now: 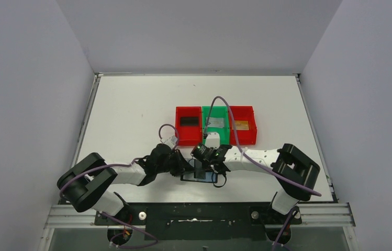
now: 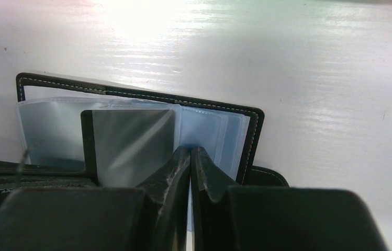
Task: Take the credit cards out of the card holder
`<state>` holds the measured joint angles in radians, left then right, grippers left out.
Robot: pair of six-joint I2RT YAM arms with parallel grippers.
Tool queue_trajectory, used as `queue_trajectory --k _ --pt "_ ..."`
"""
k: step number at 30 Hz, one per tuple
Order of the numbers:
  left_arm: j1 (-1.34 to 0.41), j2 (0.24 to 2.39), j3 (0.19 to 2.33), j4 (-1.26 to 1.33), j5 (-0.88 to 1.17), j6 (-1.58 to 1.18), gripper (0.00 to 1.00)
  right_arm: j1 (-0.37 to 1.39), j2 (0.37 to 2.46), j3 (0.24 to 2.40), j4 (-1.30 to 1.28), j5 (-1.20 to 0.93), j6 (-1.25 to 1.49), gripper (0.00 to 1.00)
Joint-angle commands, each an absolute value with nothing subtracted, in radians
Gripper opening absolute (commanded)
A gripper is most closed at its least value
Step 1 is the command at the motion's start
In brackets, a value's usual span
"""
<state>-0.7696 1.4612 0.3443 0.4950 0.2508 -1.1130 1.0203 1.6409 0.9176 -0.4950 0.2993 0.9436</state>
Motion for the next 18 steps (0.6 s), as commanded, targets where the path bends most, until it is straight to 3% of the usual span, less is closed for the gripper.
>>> queue_trajectory --k 1,18 --pt "-0.765 1.472 0.344 0.589 0.274 -1.118 0.0 1.005 1.687 0.853 -0.54 0.277 0.934 0.04" --pt "-0.739 1.338 0.383 0.243 0.168 -0.984 0.0 0.994 1.65 0.829 -0.525 0.272 0.943 0.04"
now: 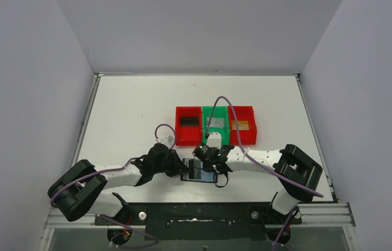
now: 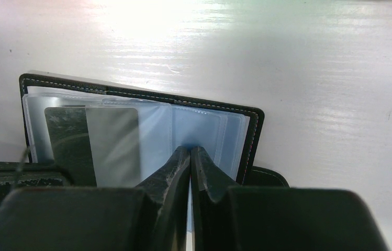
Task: Take the credit cards out of the card holder
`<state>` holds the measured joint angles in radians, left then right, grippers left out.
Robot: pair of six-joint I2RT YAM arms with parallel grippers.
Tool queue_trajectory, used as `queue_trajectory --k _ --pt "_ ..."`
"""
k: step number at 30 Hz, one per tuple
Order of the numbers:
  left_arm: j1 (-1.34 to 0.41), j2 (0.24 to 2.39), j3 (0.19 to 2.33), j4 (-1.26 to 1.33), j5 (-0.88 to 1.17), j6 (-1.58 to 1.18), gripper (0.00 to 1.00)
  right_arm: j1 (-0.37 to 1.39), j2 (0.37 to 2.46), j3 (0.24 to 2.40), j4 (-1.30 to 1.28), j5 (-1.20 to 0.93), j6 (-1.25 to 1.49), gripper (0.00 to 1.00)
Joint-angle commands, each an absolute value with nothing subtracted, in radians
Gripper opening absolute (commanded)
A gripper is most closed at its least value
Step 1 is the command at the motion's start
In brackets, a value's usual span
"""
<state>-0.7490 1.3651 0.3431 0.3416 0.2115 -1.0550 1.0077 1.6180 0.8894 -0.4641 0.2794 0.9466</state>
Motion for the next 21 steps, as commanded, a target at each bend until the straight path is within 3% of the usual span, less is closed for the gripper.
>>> queue_trajectory --k 1,6,11,21 --pt "-0.739 1.332 0.39 0.208 0.153 -0.977 0.0 0.992 1.648 0.828 -0.523 0.273 0.943 0.04" --pt "-0.738 1.282 0.4 0.147 0.13 -0.961 0.0 0.991 1.637 0.84 -0.538 0.282 0.949 0.05" --pt "-0.738 1.267 0.396 0.195 0.157 -0.96 0.0 1.003 1.543 0.866 -0.528 0.311 0.927 0.13" --pt "-0.739 1.282 0.39 0.23 0.178 -0.98 0.0 1.011 1.497 0.893 -0.332 0.126 0.792 0.15"
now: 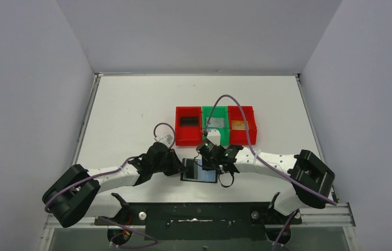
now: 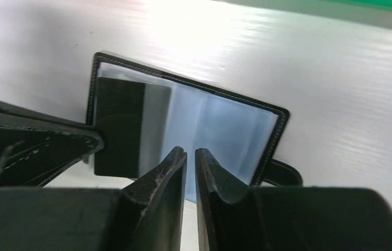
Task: Take the credit cards out of the card holder
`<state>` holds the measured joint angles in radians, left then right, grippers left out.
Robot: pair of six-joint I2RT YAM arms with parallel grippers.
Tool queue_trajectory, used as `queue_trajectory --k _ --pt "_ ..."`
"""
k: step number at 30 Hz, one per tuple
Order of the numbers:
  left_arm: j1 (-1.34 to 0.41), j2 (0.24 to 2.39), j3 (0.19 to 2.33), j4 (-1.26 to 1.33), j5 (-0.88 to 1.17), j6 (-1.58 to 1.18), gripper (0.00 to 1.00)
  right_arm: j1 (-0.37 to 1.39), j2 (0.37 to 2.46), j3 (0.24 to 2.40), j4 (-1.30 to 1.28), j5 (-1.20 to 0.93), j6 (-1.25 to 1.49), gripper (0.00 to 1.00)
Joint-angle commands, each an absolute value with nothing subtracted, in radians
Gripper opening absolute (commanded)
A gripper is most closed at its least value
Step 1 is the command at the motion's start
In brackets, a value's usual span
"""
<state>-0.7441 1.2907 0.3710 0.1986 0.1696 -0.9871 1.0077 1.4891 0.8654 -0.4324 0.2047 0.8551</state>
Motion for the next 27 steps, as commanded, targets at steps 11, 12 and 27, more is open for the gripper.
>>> queue_trajectory --k 11,12,27 --pt "-0.739 1.28 0.396 0.259 0.2 -0.985 0.0 1.019 1.626 0.934 -0.444 0.196 0.829 0.15" --pt "-0.739 1.283 0.397 0.269 0.204 -0.988 0.0 1.019 1.623 0.926 -0.434 0.187 0.829 0.15" --pt "-0.741 1.4 0.423 0.377 0.297 -1.003 0.09 0.951 1.62 0.806 -0.302 0.048 0.878 0.15"
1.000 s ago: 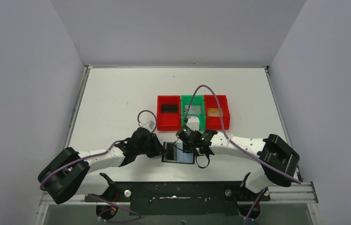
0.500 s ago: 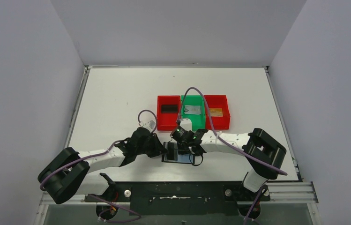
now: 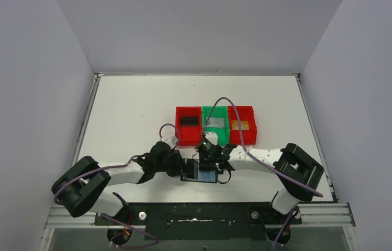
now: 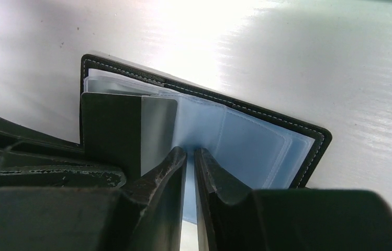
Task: Take the credit cards out of the card holder
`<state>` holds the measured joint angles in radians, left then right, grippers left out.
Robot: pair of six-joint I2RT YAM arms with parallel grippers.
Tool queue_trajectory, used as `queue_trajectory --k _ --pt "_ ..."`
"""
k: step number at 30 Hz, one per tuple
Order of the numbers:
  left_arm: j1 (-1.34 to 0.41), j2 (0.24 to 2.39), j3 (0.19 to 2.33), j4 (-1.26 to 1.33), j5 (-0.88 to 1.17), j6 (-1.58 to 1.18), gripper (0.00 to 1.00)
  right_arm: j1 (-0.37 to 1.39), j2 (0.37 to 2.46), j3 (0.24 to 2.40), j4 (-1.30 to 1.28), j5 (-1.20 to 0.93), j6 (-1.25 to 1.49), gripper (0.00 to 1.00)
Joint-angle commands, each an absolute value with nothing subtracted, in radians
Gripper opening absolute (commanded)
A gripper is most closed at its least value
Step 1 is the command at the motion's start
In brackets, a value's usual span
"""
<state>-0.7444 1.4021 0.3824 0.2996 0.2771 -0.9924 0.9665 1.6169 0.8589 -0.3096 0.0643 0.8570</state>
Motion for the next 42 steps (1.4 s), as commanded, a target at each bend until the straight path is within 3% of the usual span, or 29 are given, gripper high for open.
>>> queue_trajectory --k 1,9,18,23,26,32,38,42 --pt "-0.741 1.39 0.422 0.364 0.273 -1.007 0.04 0.95 1.617 0.805 -0.303 0.048 0.88 0.15" --pt "-0.727 1.193 0.471 0.021 0.06 -0.947 0.0 0.946 1.569 0.846 -0.417 0.151 0.888 0.16" --pt "-0.719 1.031 0.494 -0.05 0.009 -0.945 0.0 0.945 1.403 0.871 -0.393 0.19 0.84 0.2" --pt "-0.716 0.916 0.489 -0.09 -0.035 -0.939 0.0 0.921 1.353 0.844 -0.282 0.106 0.842 0.4" --pt "-0.715 0.833 0.46 -0.087 -0.063 -0.94 0.0 0.879 1.323 0.798 -0.153 0.011 0.869 0.45" --pt "-0.715 0.654 0.372 0.013 -0.065 -0.962 0.0 0.785 1.205 0.683 0.106 -0.128 0.882 0.75" --pt "-0.715 0.543 0.3 0.132 -0.025 -0.978 0.0 0.759 1.069 0.532 0.434 -0.164 0.858 0.84" --pt "-0.715 0.534 0.274 0.234 0.013 -0.996 0.0 0.71 1.108 0.593 0.411 -0.343 0.856 0.83"
